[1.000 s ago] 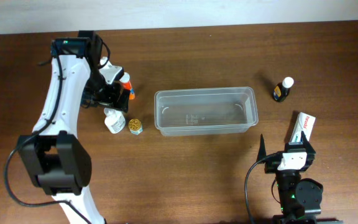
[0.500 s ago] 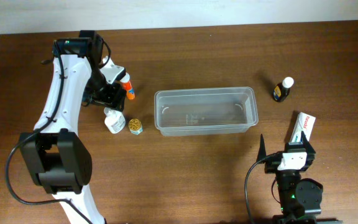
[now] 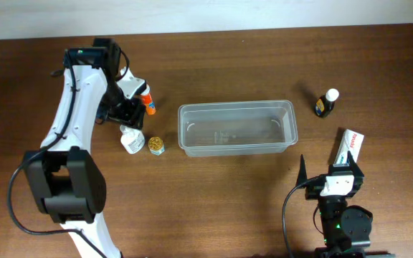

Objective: Pack container
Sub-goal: 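Move the left gripper down over the white squeeze bottle, then close the left gripper on the white bottle and lift it, then carry the white bottle over the container and lower it inside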

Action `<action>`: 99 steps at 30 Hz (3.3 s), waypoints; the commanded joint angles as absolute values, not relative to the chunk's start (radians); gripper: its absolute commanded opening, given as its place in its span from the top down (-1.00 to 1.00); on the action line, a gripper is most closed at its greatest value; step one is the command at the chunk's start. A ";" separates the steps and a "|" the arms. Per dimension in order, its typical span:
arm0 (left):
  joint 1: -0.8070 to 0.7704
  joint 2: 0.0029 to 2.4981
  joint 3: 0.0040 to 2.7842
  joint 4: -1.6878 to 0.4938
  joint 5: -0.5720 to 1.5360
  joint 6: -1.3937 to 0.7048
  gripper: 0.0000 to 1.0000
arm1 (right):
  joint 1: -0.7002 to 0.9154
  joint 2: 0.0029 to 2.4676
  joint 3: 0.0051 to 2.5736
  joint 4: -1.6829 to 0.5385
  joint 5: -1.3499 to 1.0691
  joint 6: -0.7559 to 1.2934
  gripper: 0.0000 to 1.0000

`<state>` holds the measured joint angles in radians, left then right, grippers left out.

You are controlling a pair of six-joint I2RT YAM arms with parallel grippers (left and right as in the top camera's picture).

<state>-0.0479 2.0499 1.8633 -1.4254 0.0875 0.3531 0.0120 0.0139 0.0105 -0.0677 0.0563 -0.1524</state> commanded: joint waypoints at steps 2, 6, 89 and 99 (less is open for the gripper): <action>-0.043 2.053 1.816 -1.412 0.082 0.364 -0.40 | 0.020 0.007 0.006 -0.075 0.072 -0.137 -0.97; -0.043 2.053 1.812 -1.412 0.082 0.341 -0.39 | 0.019 0.007 0.006 -0.075 0.072 -0.137 -0.97; -0.488 1.901 2.148 -1.377 0.094 -0.068 0.74 | 0.020 0.007 0.006 -0.075 0.072 -0.137 -0.97; -0.535 1.901 2.148 -1.376 0.074 -0.228 0.98 | 0.020 0.007 0.006 -0.075 0.072 -0.137 -0.97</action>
